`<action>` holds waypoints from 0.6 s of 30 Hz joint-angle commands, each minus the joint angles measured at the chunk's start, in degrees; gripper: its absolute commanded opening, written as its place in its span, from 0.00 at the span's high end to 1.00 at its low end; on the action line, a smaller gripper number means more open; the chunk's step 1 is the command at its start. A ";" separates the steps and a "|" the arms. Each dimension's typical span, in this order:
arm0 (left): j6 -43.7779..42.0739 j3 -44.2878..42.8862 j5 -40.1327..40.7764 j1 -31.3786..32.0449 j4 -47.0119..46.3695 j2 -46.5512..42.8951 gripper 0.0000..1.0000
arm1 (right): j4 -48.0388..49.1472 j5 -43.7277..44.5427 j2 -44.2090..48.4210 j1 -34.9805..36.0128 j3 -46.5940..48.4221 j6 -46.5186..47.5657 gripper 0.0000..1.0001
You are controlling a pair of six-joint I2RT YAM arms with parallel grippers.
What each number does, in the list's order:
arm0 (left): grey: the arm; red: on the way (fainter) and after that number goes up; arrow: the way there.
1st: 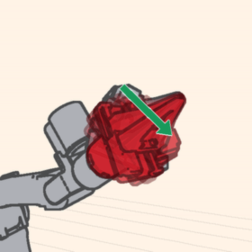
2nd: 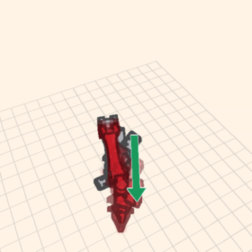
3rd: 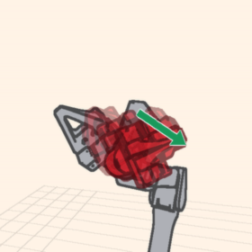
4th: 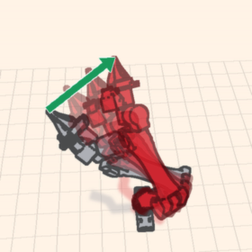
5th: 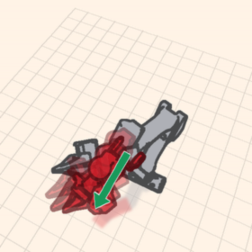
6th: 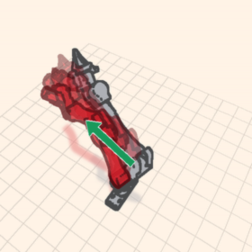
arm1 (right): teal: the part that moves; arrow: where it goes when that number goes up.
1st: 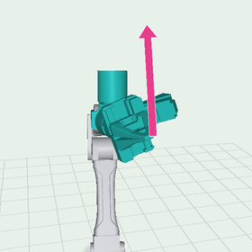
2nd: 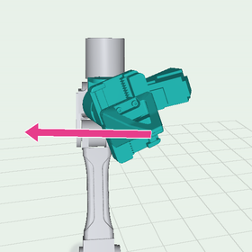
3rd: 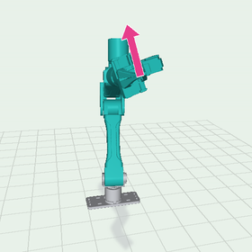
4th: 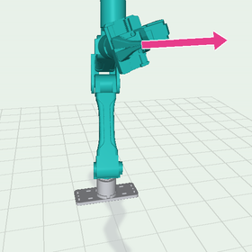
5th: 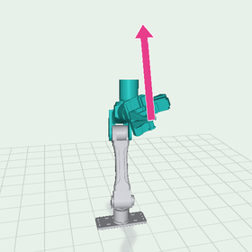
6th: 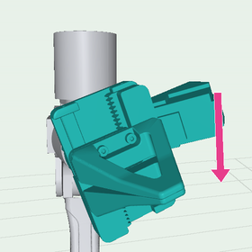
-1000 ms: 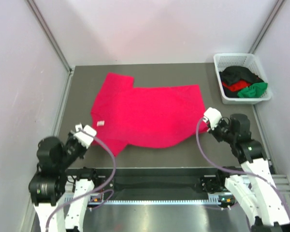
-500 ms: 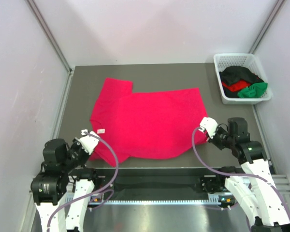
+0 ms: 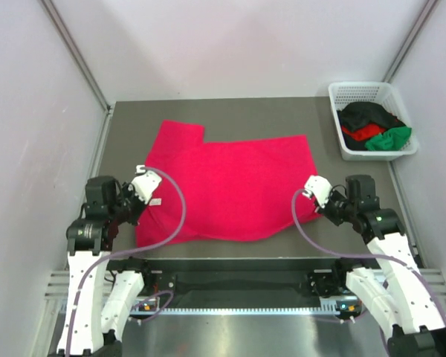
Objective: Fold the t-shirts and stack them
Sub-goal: Fold the tshirt
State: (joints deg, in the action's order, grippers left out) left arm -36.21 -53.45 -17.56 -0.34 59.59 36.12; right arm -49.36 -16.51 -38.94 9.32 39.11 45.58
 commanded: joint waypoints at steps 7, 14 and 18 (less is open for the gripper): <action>-1.32 -1.83 -0.54 -0.10 -17.84 14.57 1.00 | 10.86 0.25 -9.39 -0.01 3.77 -2.25 1.00; -0.80 -3.76 -1.69 -0.19 -22.75 22.23 1.00 | 15.34 0.43 -16.87 -0.27 7.03 -4.27 1.00; -0.36 -5.08 -1.42 -0.19 -26.80 26.19 1.00 | 16.75 0.60 -21.00 -0.80 9.31 -4.45 1.00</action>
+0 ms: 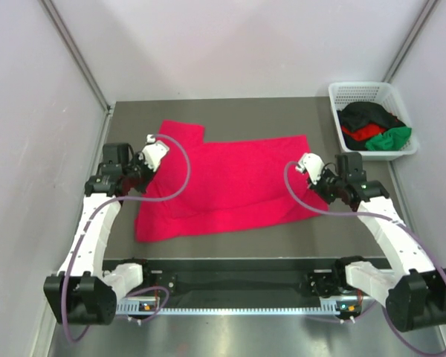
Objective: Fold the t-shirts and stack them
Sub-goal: Fold the tshirt
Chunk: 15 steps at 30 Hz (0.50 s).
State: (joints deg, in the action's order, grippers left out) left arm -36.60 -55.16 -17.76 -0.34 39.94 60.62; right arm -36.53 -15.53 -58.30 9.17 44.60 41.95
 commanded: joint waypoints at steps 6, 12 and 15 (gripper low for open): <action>1.44 -8.56 -1.93 -0.28 -9.27 10.29 1.00 | 5.16 -0.47 -5.94 -2.05 5.67 -0.65 1.00; 2.23 -11.55 -3.07 -0.10 -10.24 15.13 1.00 | 6.12 -0.73 -7.61 -2.93 4.89 -0.56 1.00; 2.32 -12.26 -2.72 -0.10 -10.41 16.45 1.00 | 7.26 -0.73 -8.14 -3.10 4.09 -0.73 1.00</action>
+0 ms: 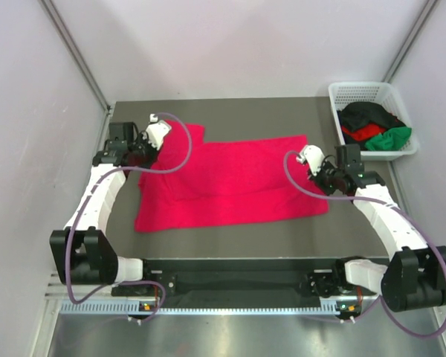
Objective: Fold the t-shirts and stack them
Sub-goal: Fold the tshirt
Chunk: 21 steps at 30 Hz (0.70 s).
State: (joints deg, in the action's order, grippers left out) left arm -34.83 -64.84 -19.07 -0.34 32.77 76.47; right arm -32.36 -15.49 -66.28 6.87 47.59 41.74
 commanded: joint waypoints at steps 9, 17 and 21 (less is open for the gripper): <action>1.61 -3.01 -0.09 0.07 -6.05 4.30 1.00 | 6.16 -0.60 -5.34 -0.98 1.54 -0.87 1.00; 3.10 -4.50 1.05 0.08 -7.90 7.46 1.00 | 9.50 0.54 -9.83 -1.34 2.06 -0.78 1.00; 3.89 -6.17 1.67 -0.01 -9.13 9.05 1.00 | 10.56 0.98 -12.46 -2.39 2.59 -0.16 1.00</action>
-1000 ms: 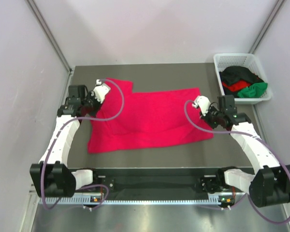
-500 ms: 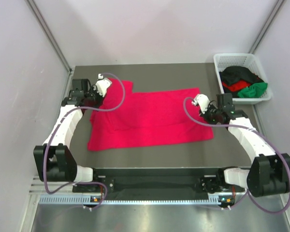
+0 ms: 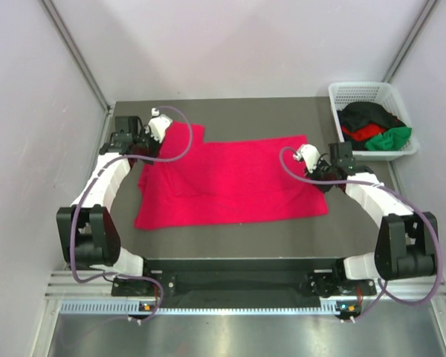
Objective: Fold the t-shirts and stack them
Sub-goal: Fold the tshirt
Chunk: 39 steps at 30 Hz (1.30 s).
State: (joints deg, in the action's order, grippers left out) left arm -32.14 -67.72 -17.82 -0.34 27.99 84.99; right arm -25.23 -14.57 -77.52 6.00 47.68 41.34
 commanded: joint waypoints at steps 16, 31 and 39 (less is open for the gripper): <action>1.47 -5.84 1.47 0.08 -5.49 4.92 0.99 | 6.33 0.77 -5.10 -4.07 2.68 0.23 0.99; 9.99 -7.08 2.55 0.16 -0.32 -12.38 0.01 | 3.53 1.92 13.62 -3.98 6.28 -5.04 0.39; 7.01 9.34 2.35 0.08 18.06 -22.14 0.02 | -6.24 -4.60 4.94 7.95 14.89 -3.55 0.40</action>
State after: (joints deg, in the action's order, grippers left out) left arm -24.18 -64.10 -15.99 -0.27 36.56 64.36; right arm -28.27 -16.62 -69.82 8.86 57.93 37.45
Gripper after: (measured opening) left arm 0.980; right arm 0.603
